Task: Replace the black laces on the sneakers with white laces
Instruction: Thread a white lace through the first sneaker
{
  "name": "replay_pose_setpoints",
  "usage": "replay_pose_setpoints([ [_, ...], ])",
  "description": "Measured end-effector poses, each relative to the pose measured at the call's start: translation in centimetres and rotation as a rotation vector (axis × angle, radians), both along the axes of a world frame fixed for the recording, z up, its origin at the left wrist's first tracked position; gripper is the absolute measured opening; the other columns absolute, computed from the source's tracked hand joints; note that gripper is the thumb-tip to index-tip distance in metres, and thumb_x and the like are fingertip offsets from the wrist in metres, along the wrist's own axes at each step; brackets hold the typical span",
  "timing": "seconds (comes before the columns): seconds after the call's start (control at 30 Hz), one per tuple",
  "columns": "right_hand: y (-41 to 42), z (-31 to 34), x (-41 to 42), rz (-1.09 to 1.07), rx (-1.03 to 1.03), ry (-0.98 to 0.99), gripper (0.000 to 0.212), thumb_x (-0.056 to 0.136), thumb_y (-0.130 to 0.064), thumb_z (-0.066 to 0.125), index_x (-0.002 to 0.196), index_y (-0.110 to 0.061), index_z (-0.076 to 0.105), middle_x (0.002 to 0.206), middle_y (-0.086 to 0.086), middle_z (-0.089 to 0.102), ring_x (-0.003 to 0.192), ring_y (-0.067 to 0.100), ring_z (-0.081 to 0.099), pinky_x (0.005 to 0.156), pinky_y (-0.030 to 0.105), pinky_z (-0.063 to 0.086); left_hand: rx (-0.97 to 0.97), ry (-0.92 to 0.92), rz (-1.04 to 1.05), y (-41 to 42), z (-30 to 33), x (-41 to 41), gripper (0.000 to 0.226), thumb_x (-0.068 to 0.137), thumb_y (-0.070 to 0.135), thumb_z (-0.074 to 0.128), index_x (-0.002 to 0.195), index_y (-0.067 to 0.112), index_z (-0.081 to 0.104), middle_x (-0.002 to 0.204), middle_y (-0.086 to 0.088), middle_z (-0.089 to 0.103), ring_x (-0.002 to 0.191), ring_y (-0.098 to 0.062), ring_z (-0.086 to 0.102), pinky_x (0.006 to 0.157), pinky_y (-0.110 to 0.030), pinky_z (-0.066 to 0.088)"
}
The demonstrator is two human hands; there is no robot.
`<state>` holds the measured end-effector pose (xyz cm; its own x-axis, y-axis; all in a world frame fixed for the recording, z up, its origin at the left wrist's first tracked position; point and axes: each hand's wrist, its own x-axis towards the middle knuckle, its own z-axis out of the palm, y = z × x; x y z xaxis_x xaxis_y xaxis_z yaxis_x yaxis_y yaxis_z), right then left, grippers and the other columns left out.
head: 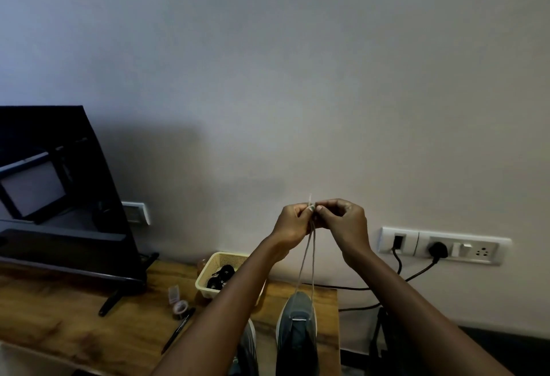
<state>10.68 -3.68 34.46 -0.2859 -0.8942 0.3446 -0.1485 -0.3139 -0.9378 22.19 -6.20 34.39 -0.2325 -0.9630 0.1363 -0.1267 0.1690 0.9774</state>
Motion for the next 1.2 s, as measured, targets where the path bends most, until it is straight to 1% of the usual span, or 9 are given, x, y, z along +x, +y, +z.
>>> replay_pose_setpoints([
  [0.07,0.0,0.3,0.0,0.024,0.007,-0.015,0.009,0.089,-0.005,0.064,0.089,-0.012,0.07,0.085,0.01,0.071,0.078,0.022,0.071,0.069,0.028,0.059,-0.027,-0.019,0.025,-0.2,-0.2,0.0,0.027,0.103,0.016,0.041,0.097,0.014,0.067,0.092,-0.014,0.068,0.095,-0.031,0.066,0.089,-0.046,0.053],
  [0.13,0.0,0.5,-0.1,0.05,0.018,-0.004,0.008,0.09,-0.005,0.063,0.092,-0.009,0.069,0.085,0.011,0.069,0.075,0.022,0.071,0.064,0.025,0.058,-0.053,-0.053,0.029,-0.1,-0.4,0.1,0.026,0.103,0.018,0.042,0.1,0.014,0.067,0.094,-0.015,0.069,0.094,-0.03,0.067,0.087,-0.044,0.054],
  [0.33,-0.5,1.3,-0.1,0.077,0.07,0.093,0.011,0.095,-0.007,0.056,0.095,0.001,0.065,0.084,0.01,0.065,0.074,0.021,0.067,0.052,0.017,0.052,-0.082,-0.054,-0.042,0.5,-0.3,0.1,0.029,0.103,0.016,0.041,0.113,0.003,0.065,0.1,-0.007,0.069,0.096,-0.019,0.067,0.07,-0.016,0.051],
  [0.43,-0.5,1.9,0.1,0.051,0.034,0.133,0.012,0.095,-0.008,0.054,0.095,0.0,0.063,0.083,0.009,0.064,0.068,0.013,0.063,0.047,0.013,0.047,-0.098,-0.06,-0.05,0.6,-0.3,0.1,0.029,0.103,0.016,0.041,0.112,0.001,0.065,0.104,-0.01,0.069,0.1,-0.022,0.067,0.065,-0.011,0.048],
  [0.53,-0.5,2.2,0.2,0.048,0.025,0.168,0.011,0.095,-0.007,0.055,0.095,-0.002,0.065,0.083,0.012,0.064,0.067,0.013,0.063,0.046,0.012,0.046,-0.102,-0.05,-0.048,0.6,-0.2,0.1,0.029,0.103,0.012,0.039,0.112,-0.001,0.064,0.096,-0.006,0.067,0.098,-0.019,0.066,0.063,-0.008,0.046],
  [0.77,-0.4,2.5,0.2,0.056,0.019,0.156,0.012,0.094,-0.008,0.058,0.096,-0.002,0.068,0.085,0.013,0.067,0.069,0.012,0.064,0.048,0.01,0.045,-0.1,-0.03,-0.035,0.4,0.1,0.0,0.03,0.103,0.012,0.038,0.114,-0.001,0.063,0.109,-0.012,0.068,0.101,-0.02,0.065,0.064,-0.009,0.048],
  [0.9,-0.4,2.5,0.0,0.029,0.011,0.109,0.016,0.096,-0.01,0.053,0.098,-0.01,0.069,0.086,0.001,0.066,0.069,0.005,0.06,0.052,0.008,0.043,-0.089,-0.001,-0.039,0.5,0.3,0.3,0.029,0.102,0.015,0.042,0.118,0.002,0.063,0.11,-0.007,0.068,0.096,-0.014,0.066,0.067,-0.01,0.049],
  [1.0,-0.5,1.8,-0.5,-0.027,0.025,0.056,0.017,0.096,-0.011,0.051,0.097,-0.014,0.068,0.085,-0.006,0.064,0.077,0.012,0.06,0.062,0.019,0.044,-0.097,0.006,-0.042,0.5,0.4,0.5,0.029,0.102,0.015,0.043,0.117,0.003,0.064,0.112,-0.008,0.068,0.097,-0.012,0.065,0.07,-0.011,0.05],
  [1.2,-0.3,-0.6,-0.7,-0.025,0.091,0.023,0.013,0.092,-0.008,0.055,0.1,-0.016,0.062,0.094,0.001,0.063,0.09,0.019,0.06,0.068,0.023,0.045,-0.129,-0.041,-0.007,0.8,0.8,0.9,0.03,0.102,0.017,0.042,0.121,0.008,0.064,0.115,0.0,0.065,0.097,-0.006,0.059,0.066,-0.004,0.044],
])
